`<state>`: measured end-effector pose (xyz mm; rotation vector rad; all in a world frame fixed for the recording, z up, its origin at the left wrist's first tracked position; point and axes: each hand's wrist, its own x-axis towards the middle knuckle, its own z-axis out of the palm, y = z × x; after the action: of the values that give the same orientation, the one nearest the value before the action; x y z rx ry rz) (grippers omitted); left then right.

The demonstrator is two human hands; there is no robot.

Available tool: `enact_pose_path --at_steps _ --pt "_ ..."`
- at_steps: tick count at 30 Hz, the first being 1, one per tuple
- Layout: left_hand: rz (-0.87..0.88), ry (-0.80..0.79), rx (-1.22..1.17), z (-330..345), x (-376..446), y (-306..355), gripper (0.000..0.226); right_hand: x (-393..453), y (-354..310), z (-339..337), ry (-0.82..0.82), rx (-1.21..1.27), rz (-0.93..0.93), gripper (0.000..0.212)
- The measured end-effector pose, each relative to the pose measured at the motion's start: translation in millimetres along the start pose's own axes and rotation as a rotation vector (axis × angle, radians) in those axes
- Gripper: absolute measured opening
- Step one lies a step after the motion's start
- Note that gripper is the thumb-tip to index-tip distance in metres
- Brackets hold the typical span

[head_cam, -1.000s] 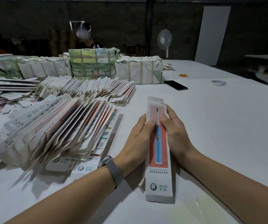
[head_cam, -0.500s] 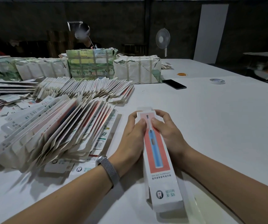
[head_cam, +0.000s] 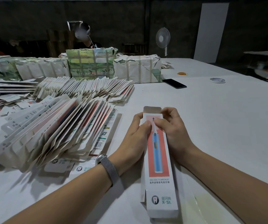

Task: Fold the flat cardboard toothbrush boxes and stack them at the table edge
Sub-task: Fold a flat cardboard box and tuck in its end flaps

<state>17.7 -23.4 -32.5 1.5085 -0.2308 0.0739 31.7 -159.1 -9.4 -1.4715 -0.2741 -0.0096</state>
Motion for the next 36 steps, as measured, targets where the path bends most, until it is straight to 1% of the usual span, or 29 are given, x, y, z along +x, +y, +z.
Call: enact_pose_path --at_steps 3,5,7,11,16,22,26,33,36 --pt "-0.011 0.009 -0.037 -1.3 -1.3 0.0 0.026 -0.6 -1.8 0.7 -0.013 0.056 -0.034 0.024" --pt "-0.025 0.031 -0.071 -2.9 -1.2 0.0 0.028 -1.6 -1.9 0.8 -0.022 0.057 -0.047 0.028" --pt "-0.039 0.034 -0.077 -3.5 -1.2 -0.4 0.03 -2.8 -1.4 0.5 -0.019 0.036 -0.061 0.025" --pt "-0.03 0.008 -0.04 -2.5 -1.3 -0.9 0.02 -3.2 -1.6 -0.2 -0.018 -0.018 -0.074 0.016" --pt "0.005 -0.008 0.005 -2.0 -1.9 -0.2 0.029 -3.1 -3.3 0.2 -0.074 -0.008 -0.017 0.016" --pt "-0.029 -0.018 0.032 -1.2 -3.7 3.2 0.015 -2.7 -4.6 -0.5 -0.05 -0.049 -0.012 0.012" --pt "-0.023 -0.005 0.029 -0.7 -4.5 3.4 0.013 -3.5 -4.4 1.2 -0.041 -0.051 -0.035 0.017" --pt "-0.016 -0.006 0.028 0.1 -6.4 5.4 0.019 -3.4 -5.6 -0.3 -0.036 -0.025 -0.02 0.017" --pt "0.008 -0.034 0.081 2.2 -8.4 7.5 0.024 -3.2 -5.8 -0.1 -0.023 0.013 -0.03 0.012"
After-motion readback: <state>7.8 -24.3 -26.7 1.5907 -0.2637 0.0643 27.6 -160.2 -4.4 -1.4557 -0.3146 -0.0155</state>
